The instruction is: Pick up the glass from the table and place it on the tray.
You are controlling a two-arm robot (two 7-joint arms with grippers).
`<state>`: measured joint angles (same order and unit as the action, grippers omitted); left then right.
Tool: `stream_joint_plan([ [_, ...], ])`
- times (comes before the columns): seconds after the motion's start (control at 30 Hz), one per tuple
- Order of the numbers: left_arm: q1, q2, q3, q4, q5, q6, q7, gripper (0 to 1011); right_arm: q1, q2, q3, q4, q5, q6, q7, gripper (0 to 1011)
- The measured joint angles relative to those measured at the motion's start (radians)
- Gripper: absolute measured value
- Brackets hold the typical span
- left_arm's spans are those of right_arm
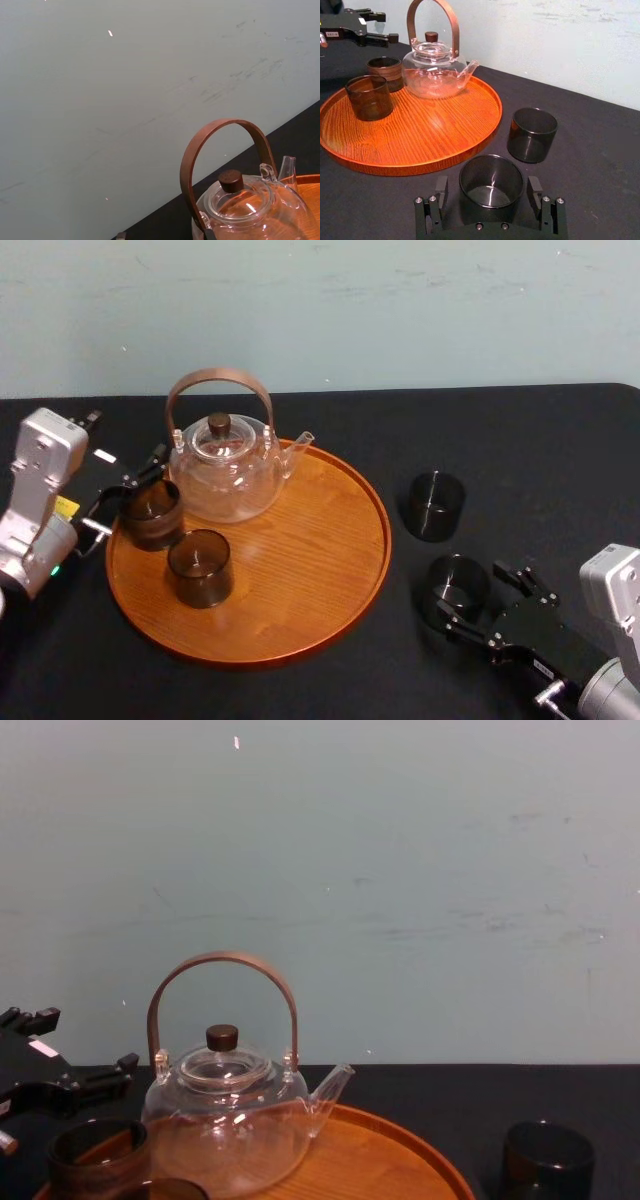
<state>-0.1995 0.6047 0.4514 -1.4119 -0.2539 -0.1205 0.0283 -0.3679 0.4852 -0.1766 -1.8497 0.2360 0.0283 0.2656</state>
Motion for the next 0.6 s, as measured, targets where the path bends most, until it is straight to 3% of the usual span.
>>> stream_joint_plan([
  [0.6, 0.0, 0.0, 0.0, 0.0, 0.0, 0.0, 0.0, 1001, 0.036, -0.036, 0.009, 0.042, -0.008, 0.045, 0.035, 1002],
])
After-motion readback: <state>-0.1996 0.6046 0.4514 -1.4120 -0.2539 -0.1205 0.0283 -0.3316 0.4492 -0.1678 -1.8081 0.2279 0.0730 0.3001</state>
